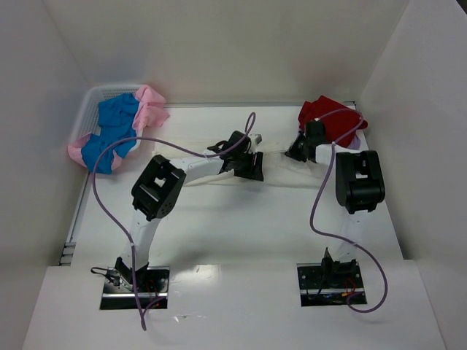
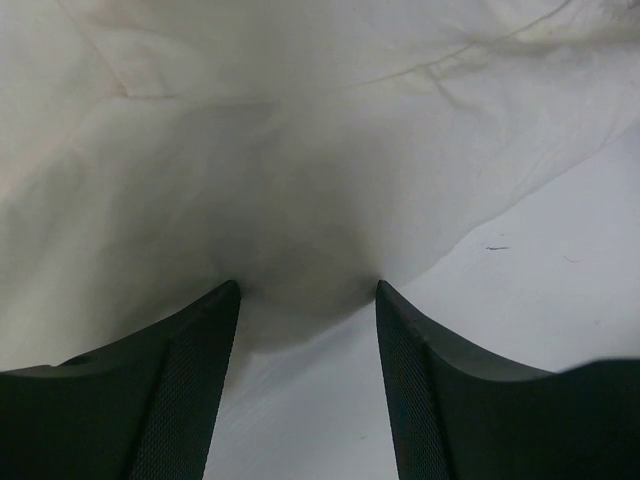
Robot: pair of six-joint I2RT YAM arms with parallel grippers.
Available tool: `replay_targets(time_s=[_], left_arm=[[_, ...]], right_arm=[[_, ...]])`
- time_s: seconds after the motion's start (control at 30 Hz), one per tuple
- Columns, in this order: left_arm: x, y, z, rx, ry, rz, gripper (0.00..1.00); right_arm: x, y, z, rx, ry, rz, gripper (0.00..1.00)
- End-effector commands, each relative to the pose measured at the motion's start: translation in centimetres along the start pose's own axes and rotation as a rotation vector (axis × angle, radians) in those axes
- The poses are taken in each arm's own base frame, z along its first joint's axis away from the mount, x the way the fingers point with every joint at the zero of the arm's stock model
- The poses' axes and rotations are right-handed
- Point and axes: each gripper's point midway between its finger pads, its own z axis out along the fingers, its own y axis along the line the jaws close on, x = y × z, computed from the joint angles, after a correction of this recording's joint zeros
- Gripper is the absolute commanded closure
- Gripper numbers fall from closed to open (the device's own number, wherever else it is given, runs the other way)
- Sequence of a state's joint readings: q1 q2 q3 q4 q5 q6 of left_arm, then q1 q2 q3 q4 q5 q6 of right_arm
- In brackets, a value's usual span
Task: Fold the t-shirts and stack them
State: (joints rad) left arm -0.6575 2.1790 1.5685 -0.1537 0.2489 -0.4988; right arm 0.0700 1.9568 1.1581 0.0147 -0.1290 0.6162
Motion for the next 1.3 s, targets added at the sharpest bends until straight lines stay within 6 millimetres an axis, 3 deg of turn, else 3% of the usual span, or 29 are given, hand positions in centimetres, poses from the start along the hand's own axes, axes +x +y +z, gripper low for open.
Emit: replay_targets(time_s=[0.0, 0.23, 0.43, 0.53, 0.6, 0.67, 0.73, 0.83, 0.87, 0.97, 1.1, 1.13, 1.27], left_arm=[[0.2, 0.4, 1.1, -0.004, 0.008, -0.009, 0.35], [1.0, 0.6, 1.3, -0.006, 0.035, -0.017, 0.36], [1.4, 0.8, 1.4, -0.01, 0.043, -0.029, 0.36], [0.8, 0.3, 0.8, -0.002, 0.027, -0.024, 0.36], [-0.4, 0.2, -0.3, 0.0, 0.003, -0.026, 0.35], [-2.0, 0.5, -1.5, -0.002, -0.028, -0.024, 0.33], [-4.5, 1.0, -3.7, -0.008, -0.079, -0.002, 0.3], [-8.1, 2.8, -7.8, -0.009, -0.151, 0.062, 0.2], [-9.1, 2.7, -9.3, 0.022, -0.174, 0.1, 0.18], [-10.3, 5.8, -12.1, -0.007, -0.203, 0.179, 0.07], [-10.8, 9.8, -14.1, -0.079, -0.202, 0.301, 0.0], [-10.7, 10.4, -14.3, -0.099, -0.196, 0.406, 0.0], [-7.4, 14.5, -13.6, -0.227, -0.032, 0.68, 0.0]], right_arm=[[-3.8, 3.2, 0.5, -0.063, -0.09, -0.035, 0.85], [-6.1, 4.6, 2.6, -0.072, -0.103, -0.046, 0.85], [-7.9, 6.0, 2.3, -0.092, -0.13, -0.059, 0.85], [-8.4, 6.0, 1.1, -0.072, -0.145, -0.075, 0.84], [-8.7, 6.0, -1.1, -0.06, -0.165, -0.082, 0.83], [-8.3, 5.9, -3.2, -0.058, -0.174, -0.087, 0.82], [-6.2, 4.3, -4.7, -0.032, -0.153, -0.081, 0.81], [-4.0, 3.3, -7.7, -0.039, -0.146, -0.063, 0.82], [-3.7, 3.3, -8.8, -0.045, -0.15, -0.062, 0.86], [-1.5, 2.0, -9.6, -0.031, -0.113, -0.051, 0.99], [0.5, 0.5, -10.0, -0.004, -0.076, -0.044, 1.0], [0.9, 0.3, -10.1, 0.0, -0.071, -0.036, 1.0], [1.5, -0.1, -10.6, 0.001, -0.068, -0.023, 1.0]])
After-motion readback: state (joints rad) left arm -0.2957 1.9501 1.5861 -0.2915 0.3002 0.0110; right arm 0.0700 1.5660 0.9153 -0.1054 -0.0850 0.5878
